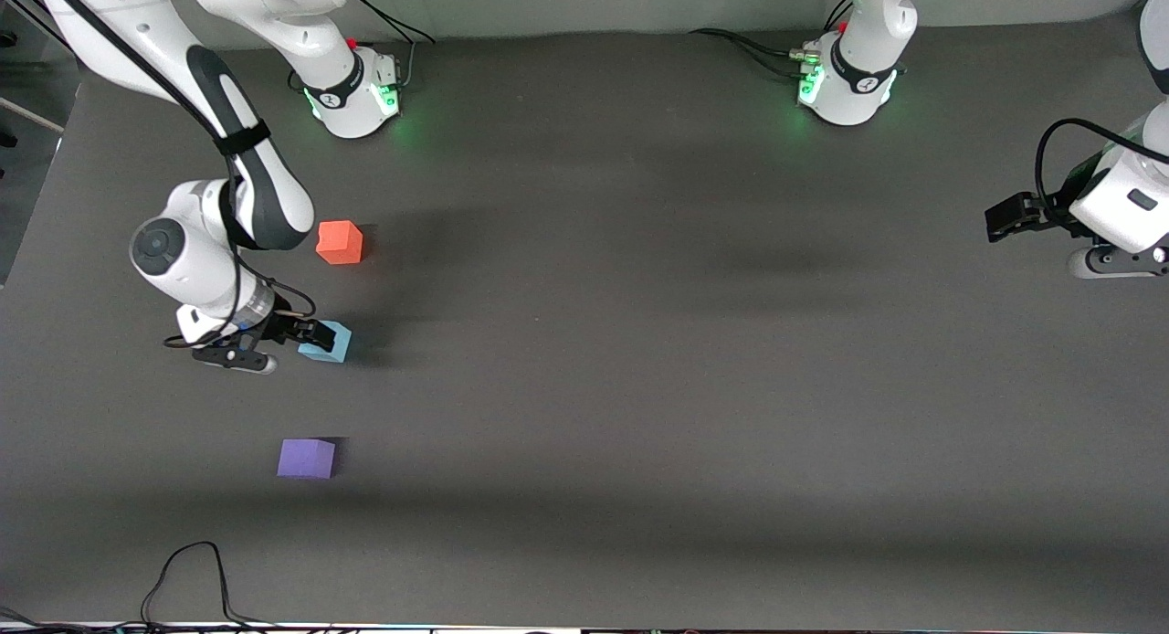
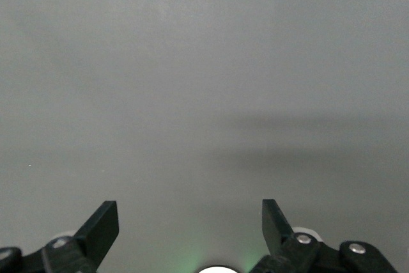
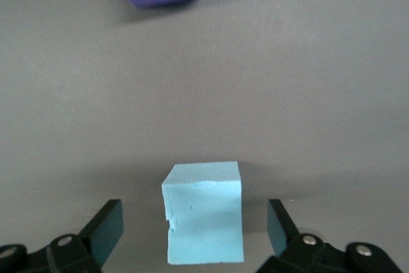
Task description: Place blue block between orange and purple blocks
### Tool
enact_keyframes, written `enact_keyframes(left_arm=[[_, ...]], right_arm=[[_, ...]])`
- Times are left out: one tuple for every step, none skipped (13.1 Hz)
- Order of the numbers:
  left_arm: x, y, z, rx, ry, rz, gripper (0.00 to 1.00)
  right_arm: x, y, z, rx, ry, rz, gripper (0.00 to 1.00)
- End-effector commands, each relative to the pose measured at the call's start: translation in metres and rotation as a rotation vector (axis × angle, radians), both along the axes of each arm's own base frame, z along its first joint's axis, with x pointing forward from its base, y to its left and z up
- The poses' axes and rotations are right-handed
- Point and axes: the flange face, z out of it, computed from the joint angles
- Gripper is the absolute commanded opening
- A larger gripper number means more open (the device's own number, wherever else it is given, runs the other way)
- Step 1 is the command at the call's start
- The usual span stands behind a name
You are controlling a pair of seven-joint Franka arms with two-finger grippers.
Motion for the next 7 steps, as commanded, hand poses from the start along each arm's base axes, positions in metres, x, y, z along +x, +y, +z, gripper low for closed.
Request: enact_keyframes(left_arm=[[0.003, -0.002, 0.006, -0.003, 0.015, -0.016, 1.0], [0.004, -0.006, 0.008, -0.003, 0.009, -0.018, 1.0], [0.008, -0.006, 0.011, -0.002, 0.003, -0.018, 1.0], [0.009, -0.008, 0.013, -0.003, 0.008, -0.017, 1.0], [0.009, -0.009, 0.012, -0.003, 0.026, -0.012, 1.0], [0.01, -0.008, 0.012, -0.003, 0.029, -0.01, 1.0], [0.01, -0.008, 0.012, -0.003, 0.033, -0.01, 1.0]], right_arm=[[-0.002, -0.008, 0.059, 0.015, -0.047, 0.007, 1.0], [0.001, -0.008, 0.091, 0.017, -0.075, 0.011, 1.0], [0.006, -0.008, 0.12, 0.021, -0.075, 0.013, 1.0], [0.011, -0.008, 0.148, 0.025, -0.048, 0.018, 1.0], [0.016, -0.01, 0.179, 0.03, -0.013, 0.02, 1.0], [0.02, -0.011, 0.207, 0.035, 0.011, 0.023, 1.0], [0.02, -0.012, 0.229, 0.036, 0.043, 0.026, 1.0]])
